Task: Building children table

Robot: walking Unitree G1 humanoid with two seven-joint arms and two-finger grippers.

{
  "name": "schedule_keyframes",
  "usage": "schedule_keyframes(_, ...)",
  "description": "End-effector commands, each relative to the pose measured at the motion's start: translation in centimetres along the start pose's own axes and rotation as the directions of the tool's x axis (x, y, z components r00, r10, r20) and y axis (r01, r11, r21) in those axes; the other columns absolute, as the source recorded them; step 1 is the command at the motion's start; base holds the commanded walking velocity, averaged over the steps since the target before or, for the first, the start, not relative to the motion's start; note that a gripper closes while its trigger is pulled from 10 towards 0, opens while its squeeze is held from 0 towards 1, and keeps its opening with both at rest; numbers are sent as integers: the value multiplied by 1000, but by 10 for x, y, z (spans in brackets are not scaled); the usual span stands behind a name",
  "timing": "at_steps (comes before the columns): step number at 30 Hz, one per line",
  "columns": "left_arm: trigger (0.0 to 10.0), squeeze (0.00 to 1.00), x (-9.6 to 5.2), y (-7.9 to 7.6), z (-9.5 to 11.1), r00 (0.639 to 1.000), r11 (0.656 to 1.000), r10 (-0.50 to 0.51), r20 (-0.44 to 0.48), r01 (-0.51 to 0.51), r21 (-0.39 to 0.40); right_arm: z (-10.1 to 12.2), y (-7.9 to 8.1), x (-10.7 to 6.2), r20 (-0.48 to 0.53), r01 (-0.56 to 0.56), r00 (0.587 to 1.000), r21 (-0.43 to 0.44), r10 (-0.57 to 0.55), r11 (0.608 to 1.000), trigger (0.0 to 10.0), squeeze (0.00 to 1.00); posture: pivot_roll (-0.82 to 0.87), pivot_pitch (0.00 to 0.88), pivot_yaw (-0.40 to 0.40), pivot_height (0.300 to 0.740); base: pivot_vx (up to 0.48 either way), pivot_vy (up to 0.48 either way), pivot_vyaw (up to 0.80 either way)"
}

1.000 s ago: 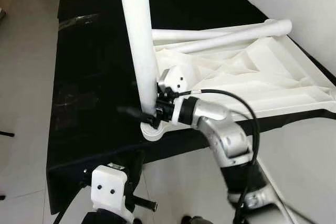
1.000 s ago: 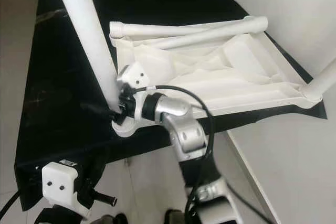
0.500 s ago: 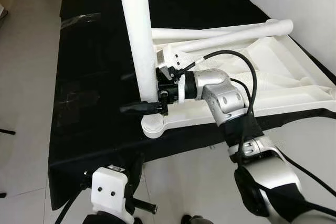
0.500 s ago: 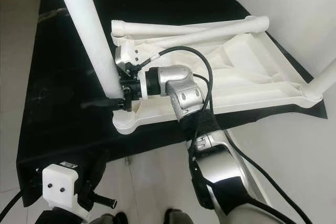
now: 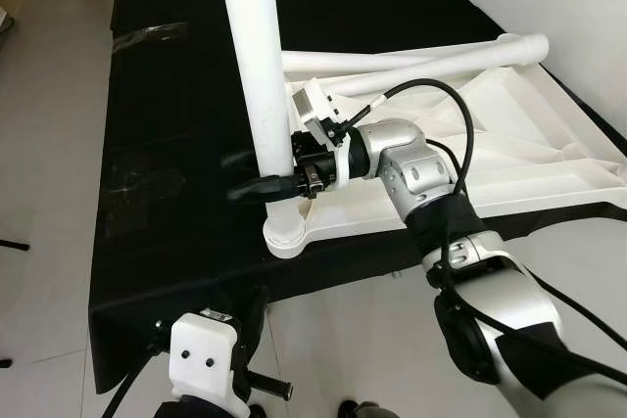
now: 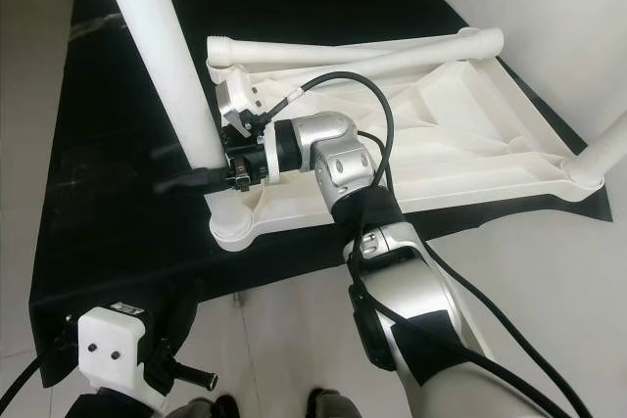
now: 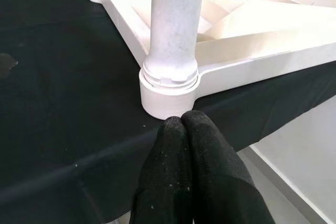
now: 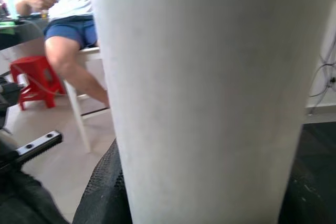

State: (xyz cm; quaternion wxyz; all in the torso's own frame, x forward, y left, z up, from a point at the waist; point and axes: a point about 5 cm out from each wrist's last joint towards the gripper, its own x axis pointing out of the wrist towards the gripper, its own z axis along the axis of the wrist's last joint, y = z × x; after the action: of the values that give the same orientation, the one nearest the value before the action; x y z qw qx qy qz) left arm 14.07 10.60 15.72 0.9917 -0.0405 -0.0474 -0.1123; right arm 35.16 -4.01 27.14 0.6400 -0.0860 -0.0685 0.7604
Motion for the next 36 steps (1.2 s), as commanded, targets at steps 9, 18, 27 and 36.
schedule_keyframes(9,10000,0,-2,1,0,1000,1000,1,-11,-1,-3,-28,5,-21,-9,630,777,-13,-630,777,0,0,-4,237,-16,740,0,0,0)
schedule_keyframes(18,10000,0,-3,4,-1,1000,1000,-4,-20,5,6,-79,54,10,-200,891,448,16,-871,454,0,0,6,221,-4,740,0,0,0)
schedule_keyframes(27,10000,0,-3,4,-2,1000,1000,9,-21,-9,9,-61,44,36,-139,821,570,106,-810,560,10000,0,22,209,-15,740,0,0,0)
schedule_keyframes(36,10000,0,-2,2,-2,1000,1000,1,-21,-1,4,-23,48,33,69,354,931,67,-358,933,10000,82,25,208,-13,740,0,0,0)
